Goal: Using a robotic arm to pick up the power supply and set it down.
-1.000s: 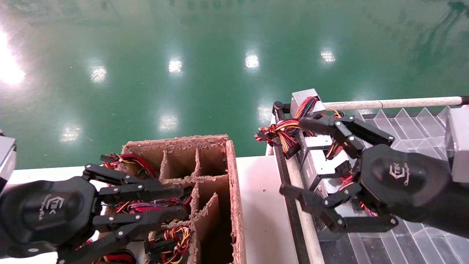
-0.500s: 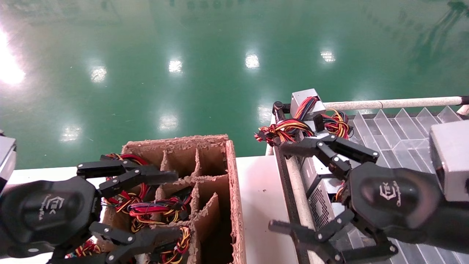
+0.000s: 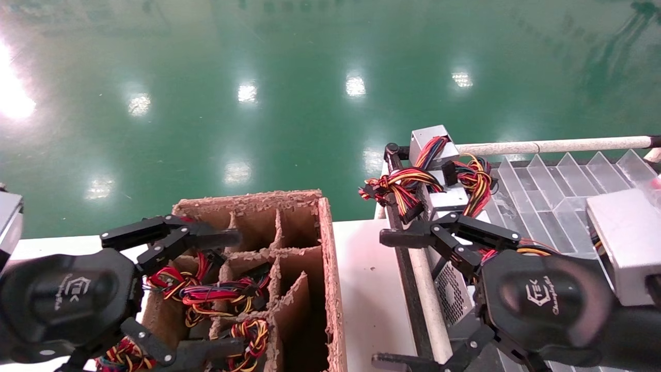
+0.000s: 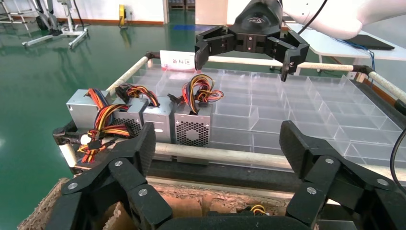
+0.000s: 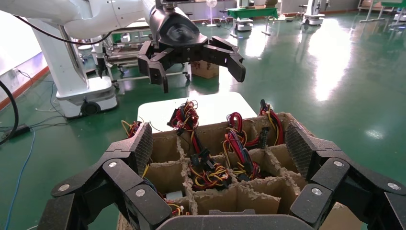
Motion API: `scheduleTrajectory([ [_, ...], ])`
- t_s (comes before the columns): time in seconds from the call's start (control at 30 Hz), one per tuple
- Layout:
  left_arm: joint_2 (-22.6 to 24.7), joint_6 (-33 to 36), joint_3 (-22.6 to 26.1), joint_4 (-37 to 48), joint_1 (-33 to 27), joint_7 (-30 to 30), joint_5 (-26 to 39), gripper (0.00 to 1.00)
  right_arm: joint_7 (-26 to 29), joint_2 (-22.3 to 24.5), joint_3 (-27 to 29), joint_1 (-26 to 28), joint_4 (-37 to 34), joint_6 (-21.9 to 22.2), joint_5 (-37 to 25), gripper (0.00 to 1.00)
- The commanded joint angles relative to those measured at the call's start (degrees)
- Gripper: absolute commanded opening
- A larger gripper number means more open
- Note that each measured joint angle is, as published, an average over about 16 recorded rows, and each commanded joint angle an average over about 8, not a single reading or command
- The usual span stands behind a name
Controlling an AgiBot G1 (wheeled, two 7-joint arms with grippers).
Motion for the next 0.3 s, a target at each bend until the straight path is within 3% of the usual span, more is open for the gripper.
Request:
scheduleTrajectory([
  [0.03, 0.0, 0.0, 0.0, 0.0, 0.0, 0.0, 0.0, 1.0, 0.2, -0.1, 0.0, 0.2, -0.1, -0.4, -0.3, 1.0],
  [0.3, 0.0, 0.0, 0.0, 0.0, 0.0, 0.0, 0.0, 1.0, 0.0, 0.0, 0.0, 0.0, 0.0, 0.1, 0.0, 1.0],
])
